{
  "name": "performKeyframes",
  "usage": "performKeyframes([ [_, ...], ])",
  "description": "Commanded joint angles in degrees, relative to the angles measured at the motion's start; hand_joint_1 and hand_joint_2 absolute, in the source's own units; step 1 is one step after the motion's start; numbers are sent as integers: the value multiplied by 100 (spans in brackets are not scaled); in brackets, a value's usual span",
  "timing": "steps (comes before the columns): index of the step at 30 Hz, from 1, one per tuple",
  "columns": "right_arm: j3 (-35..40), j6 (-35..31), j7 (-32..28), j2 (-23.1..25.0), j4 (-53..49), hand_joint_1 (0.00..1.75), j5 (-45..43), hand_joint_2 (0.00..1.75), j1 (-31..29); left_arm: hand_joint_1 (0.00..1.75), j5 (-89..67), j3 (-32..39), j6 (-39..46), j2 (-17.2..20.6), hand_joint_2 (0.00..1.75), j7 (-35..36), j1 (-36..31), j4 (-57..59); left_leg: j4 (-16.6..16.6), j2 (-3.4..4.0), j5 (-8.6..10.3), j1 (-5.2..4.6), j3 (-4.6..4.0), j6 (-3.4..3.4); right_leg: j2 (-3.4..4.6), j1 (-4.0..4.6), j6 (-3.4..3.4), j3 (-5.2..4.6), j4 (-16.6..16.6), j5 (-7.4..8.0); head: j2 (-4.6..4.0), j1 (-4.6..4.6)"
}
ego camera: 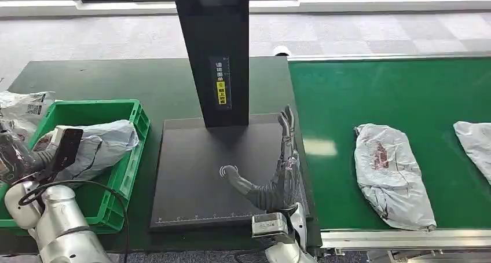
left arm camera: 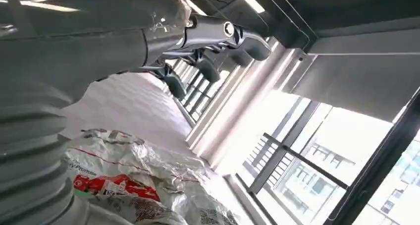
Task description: Moved the parcel from conveyor to table for the left to box.
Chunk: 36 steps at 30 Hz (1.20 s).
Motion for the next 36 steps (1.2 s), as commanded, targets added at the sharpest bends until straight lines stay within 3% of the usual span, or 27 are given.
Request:
performKeyframes([
  [1,-90,18,2,-133,306,0,-90,175,-100,0,54,481,-6,81,175,-13,-346,451,-13,-1,5,2,8,2,-8,4,-4,10,-14,4,0,0],
  [11,-155,28,2,-150,375,0,-176,175,-120,0,1160,-485,-6,5,175,-13,83,-104,-13,0,8,6,2,3,-9,7,-5,6,-17,8,0,0],
  [19,-224,75,2,-106,427,0,-111,175,-145,0,1296,-495,-6,-12,175,-13,32,91,-3,-10,3,4,-1,2,-14,5,-2,4,-7,1,0,0],
  [20,-255,61,2,-10,419,0,7,175,-98,0,1413,-509,-6,50,175,-13,34,221,-5,-12,5,5,-1,2,-17,6,-3,5,-9,1,0,0],
  [22,-303,126,2,-125,345,0,-88,175,-48,0,1928,-380,-6,322,175,-1,-279,1739,-5,-10,4,3,0,2,-15,5,-2,4,-8,1,0,0],
  [23,-379,230,2,-179,299,0,-62,175,-22,0,2206,-708,-6,736,0,358,-496,2877,-7,-9,5,3,3,2,-15,4,-3,6,-10,2,0,-2],
  [25,-400,251,2,-181,289,0,-85,175,-25,0,2297,-738,-6,775,0,346,-494,2957,-21,-31,18,-3,8,2,-38,-1,-4,14,-21,5,0,0],
  [34,-416,246,2,-168,346,0,-22,175,-28,0,2559,-878,-6,754,0,336,-315,2734,-12,1,10,-7,29,3,-8,-5,-7,25,-10,8,0,-9],
  [36,-433,191,2,-165,362,0,-27,175,-23,0,3094,-965,-6,780,0,69,-308,2774,-12,2,10,-6,31,3,-7,-4,-7,27,-11,9,0,-9],
])
